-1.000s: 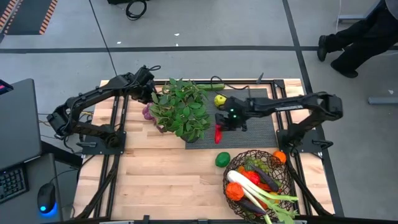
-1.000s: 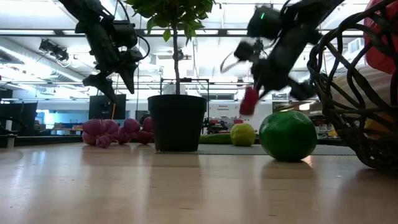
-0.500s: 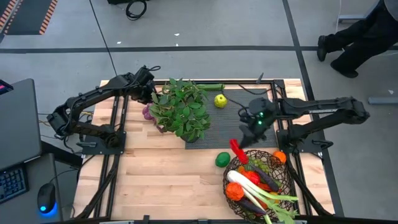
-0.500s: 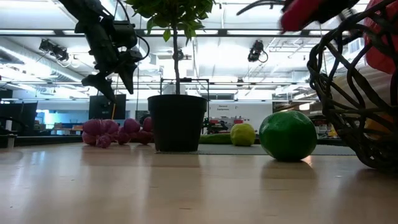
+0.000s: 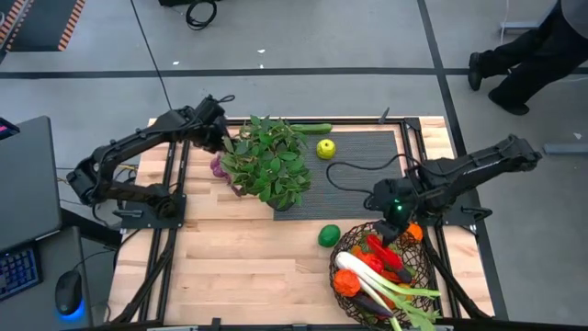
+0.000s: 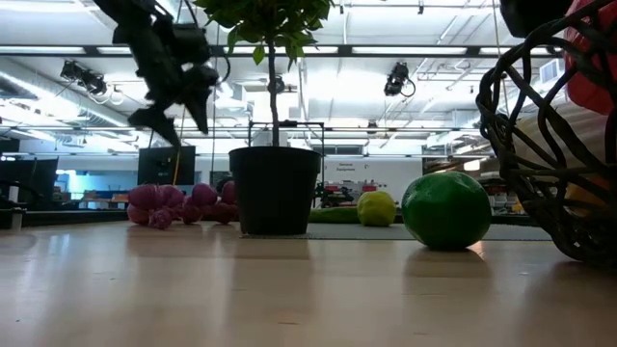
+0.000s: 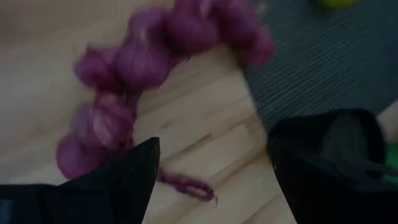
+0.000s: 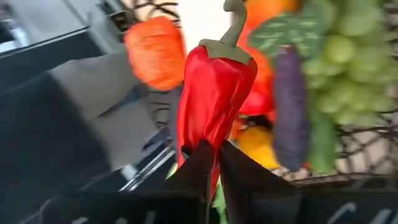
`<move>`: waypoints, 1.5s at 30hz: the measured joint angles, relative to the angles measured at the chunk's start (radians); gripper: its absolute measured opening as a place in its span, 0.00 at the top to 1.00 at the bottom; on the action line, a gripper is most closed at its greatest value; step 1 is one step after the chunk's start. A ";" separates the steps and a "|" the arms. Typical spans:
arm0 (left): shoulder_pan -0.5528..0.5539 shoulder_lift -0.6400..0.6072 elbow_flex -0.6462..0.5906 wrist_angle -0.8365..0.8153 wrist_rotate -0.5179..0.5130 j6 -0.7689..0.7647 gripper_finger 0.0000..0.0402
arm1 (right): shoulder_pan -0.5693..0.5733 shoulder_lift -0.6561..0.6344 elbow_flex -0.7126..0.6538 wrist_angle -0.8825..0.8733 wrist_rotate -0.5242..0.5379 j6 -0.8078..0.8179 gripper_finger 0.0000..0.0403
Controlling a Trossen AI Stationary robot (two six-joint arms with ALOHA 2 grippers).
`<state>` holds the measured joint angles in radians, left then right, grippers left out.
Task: Build produce basket
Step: Put the red chili pepper into the brown wire basket, then put the yellow lemon into the brown wire basket
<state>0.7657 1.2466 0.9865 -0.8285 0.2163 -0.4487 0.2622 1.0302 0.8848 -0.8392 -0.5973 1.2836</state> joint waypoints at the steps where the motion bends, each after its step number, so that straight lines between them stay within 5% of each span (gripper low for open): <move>1: 0.002 -0.013 0.017 -0.001 -0.015 0.012 0.23 | 0.009 -0.001 0.000 -0.019 0.014 -0.007 0.91; 6: 0.028 -0.068 0.127 -0.013 -0.115 0.016 0.23 | 0.037 -0.001 0.000 -0.096 0.051 -0.048 0.80; 20: 0.068 -0.078 0.577 -0.196 -0.154 0.015 0.27 | 0.050 -0.007 0.000 -0.068 0.209 -0.132 0.36; 31: -0.003 -0.079 0.836 -0.218 -0.156 -0.113 0.28 | -0.257 -0.007 0.000 0.079 0.573 -0.243 0.30; 39: -0.139 -0.078 0.842 -0.218 -0.158 -0.158 0.28 | -0.515 0.057 0.000 0.284 0.614 -0.537 0.16; 45: -0.220 -0.069 0.839 -0.251 -0.234 -0.173 0.28 | -0.646 0.218 0.001 0.445 0.610 -0.641 0.02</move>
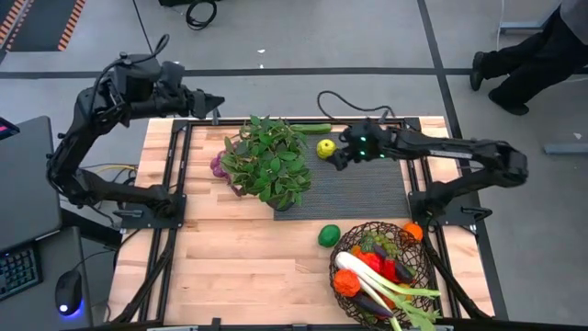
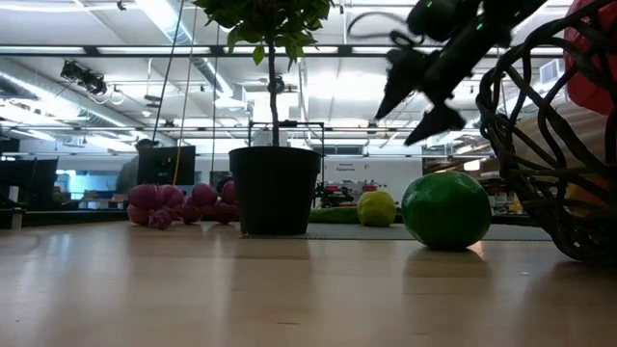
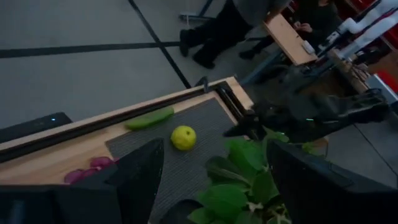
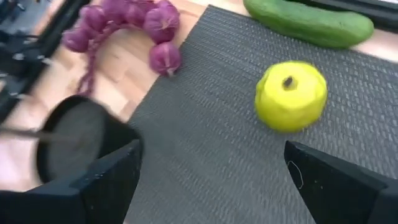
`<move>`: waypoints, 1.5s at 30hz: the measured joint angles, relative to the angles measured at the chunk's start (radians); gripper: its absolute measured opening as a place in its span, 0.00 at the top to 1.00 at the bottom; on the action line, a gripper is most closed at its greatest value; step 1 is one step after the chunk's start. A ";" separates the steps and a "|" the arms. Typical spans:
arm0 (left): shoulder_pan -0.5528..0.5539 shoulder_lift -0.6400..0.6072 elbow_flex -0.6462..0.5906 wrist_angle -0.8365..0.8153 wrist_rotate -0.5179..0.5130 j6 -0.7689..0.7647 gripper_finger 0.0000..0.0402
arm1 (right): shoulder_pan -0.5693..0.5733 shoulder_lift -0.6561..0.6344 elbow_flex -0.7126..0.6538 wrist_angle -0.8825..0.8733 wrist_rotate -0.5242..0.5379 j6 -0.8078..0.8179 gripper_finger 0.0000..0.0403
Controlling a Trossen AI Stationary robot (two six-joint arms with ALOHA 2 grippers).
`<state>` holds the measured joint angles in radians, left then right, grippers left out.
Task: Build produce basket
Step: Put the yellow lemon into the brown wire basket
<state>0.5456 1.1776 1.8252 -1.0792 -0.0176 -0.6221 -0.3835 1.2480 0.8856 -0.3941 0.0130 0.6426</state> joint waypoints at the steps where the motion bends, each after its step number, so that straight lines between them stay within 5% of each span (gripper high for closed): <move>1: -0.012 0.002 0.000 0.001 -0.002 -0.003 0.28 | -0.013 0.031 0.000 0.027 -0.003 -0.016 0.02; 9: -0.089 0.001 -0.001 0.002 -0.002 -0.048 0.28 | -0.064 0.235 0.000 0.181 -0.093 0.006 0.02; 16: -0.108 0.001 -0.001 0.003 -0.002 -0.075 0.28 | -0.065 0.343 0.000 0.389 -0.319 0.148 0.06; 24: -0.108 0.001 -0.001 0.000 -0.005 -0.101 0.28 | -0.065 0.399 0.000 0.628 -0.384 0.285 0.06; 29: -0.108 0.001 -0.001 -0.024 -0.007 -0.100 0.28 | -0.090 0.385 0.000 0.593 -0.375 0.274 0.06; 36: -0.107 0.001 -0.001 -0.028 -0.039 -0.099 0.28 | -0.085 0.362 0.169 0.181 -0.228 0.032 0.06; 45: -0.106 0.002 -0.002 -0.036 -0.043 -0.088 0.28 | -0.031 0.389 0.444 -0.183 0.298 -0.271 0.06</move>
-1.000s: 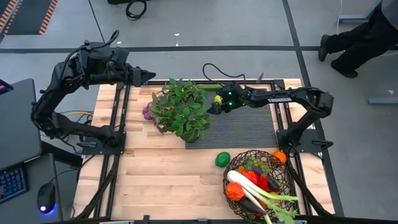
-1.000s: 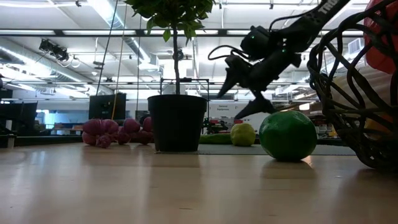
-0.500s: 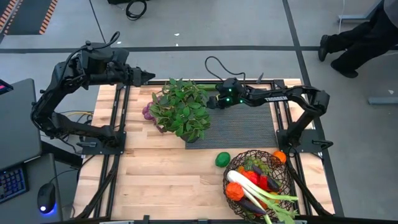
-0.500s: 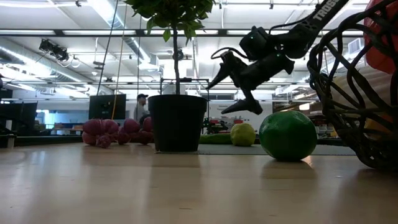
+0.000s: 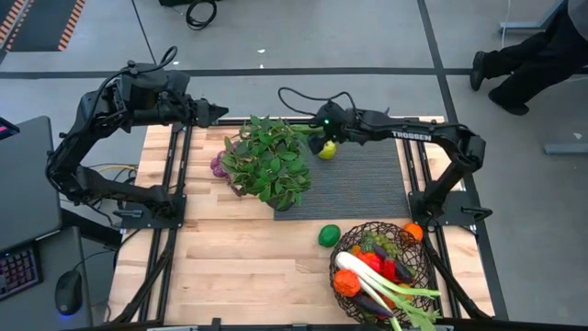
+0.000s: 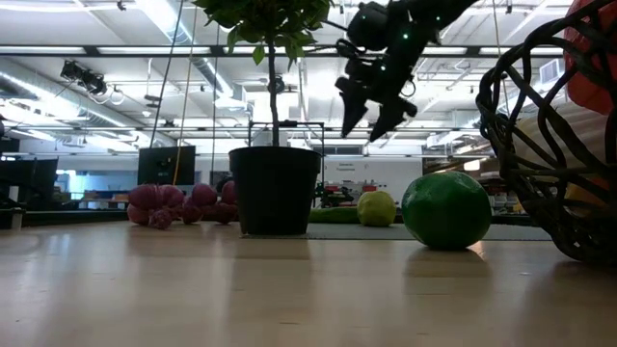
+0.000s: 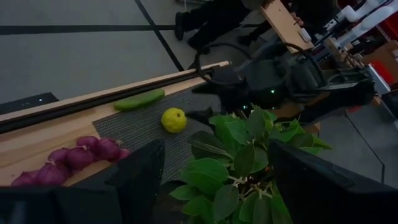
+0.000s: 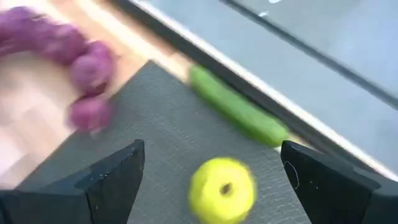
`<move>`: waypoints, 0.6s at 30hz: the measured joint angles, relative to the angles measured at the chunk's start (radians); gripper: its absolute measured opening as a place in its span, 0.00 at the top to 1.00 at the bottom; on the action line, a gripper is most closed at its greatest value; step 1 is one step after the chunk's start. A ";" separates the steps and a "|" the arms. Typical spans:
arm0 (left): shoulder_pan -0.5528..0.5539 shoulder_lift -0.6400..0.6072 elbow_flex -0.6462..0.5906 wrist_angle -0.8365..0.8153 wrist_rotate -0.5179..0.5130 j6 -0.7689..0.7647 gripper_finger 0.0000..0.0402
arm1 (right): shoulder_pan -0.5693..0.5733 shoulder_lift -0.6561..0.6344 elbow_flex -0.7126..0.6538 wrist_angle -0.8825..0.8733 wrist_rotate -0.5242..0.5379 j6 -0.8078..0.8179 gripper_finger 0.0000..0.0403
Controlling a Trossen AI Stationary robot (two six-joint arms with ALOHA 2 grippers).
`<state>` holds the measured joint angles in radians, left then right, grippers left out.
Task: Build produce basket
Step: Put the yellow lemon into the brown wire basket
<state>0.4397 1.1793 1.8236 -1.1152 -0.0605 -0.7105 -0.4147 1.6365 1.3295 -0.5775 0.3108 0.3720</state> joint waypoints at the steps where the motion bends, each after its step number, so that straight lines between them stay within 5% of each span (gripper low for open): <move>1: 0.000 0.000 0.000 0.000 0.000 0.000 0.28 | -0.006 0.010 0.007 -0.004 0.027 0.000 0.06; 11: -0.001 0.000 0.000 -0.031 0.000 0.010 0.28 | -0.088 0.168 0.004 -0.126 -0.126 0.227 0.06; 18: 0.000 0.000 0.000 -0.046 0.000 0.001 0.28 | -0.076 0.212 0.004 -0.138 -0.074 0.288 0.06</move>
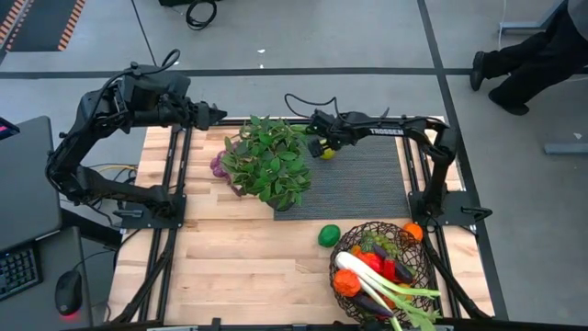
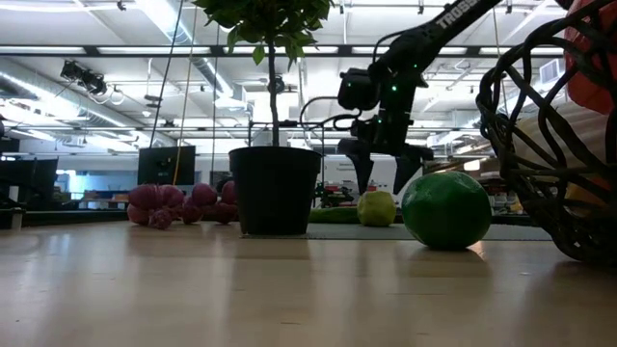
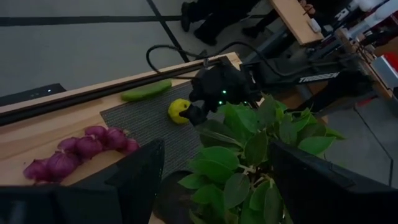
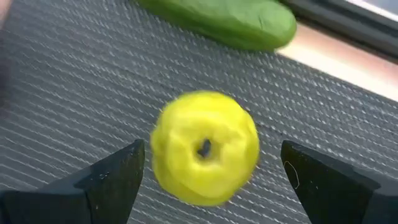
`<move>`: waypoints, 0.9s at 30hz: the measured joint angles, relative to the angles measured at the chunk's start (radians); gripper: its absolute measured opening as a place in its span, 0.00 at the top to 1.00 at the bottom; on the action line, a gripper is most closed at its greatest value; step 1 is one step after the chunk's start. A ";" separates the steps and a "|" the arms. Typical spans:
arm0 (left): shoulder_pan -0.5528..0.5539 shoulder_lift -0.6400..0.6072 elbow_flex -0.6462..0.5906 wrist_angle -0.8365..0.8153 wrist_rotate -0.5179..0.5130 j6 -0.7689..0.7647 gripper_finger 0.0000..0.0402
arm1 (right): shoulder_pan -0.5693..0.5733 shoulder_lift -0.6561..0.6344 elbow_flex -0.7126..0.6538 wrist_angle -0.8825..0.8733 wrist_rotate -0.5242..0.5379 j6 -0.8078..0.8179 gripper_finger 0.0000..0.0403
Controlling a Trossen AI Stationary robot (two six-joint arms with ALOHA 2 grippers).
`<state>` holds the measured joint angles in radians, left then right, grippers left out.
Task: Build produce basket
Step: Put the yellow lemon into the brown wire basket
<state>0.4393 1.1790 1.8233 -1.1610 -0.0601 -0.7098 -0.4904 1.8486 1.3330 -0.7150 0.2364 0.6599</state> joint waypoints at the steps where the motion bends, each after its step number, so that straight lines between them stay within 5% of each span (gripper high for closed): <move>1: 0.000 0.000 0.000 -0.003 0.000 -0.004 0.28 | 0.000 -0.001 0.002 0.010 0.003 0.009 0.06; 27: 0.000 0.000 0.000 -0.026 0.000 0.015 0.28 | 0.010 0.001 0.001 0.006 -0.029 0.026 0.06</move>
<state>0.4393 1.1790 1.8233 -1.1873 -0.0601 -0.6945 -0.4800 1.8492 1.3338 -0.7094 0.2075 0.6860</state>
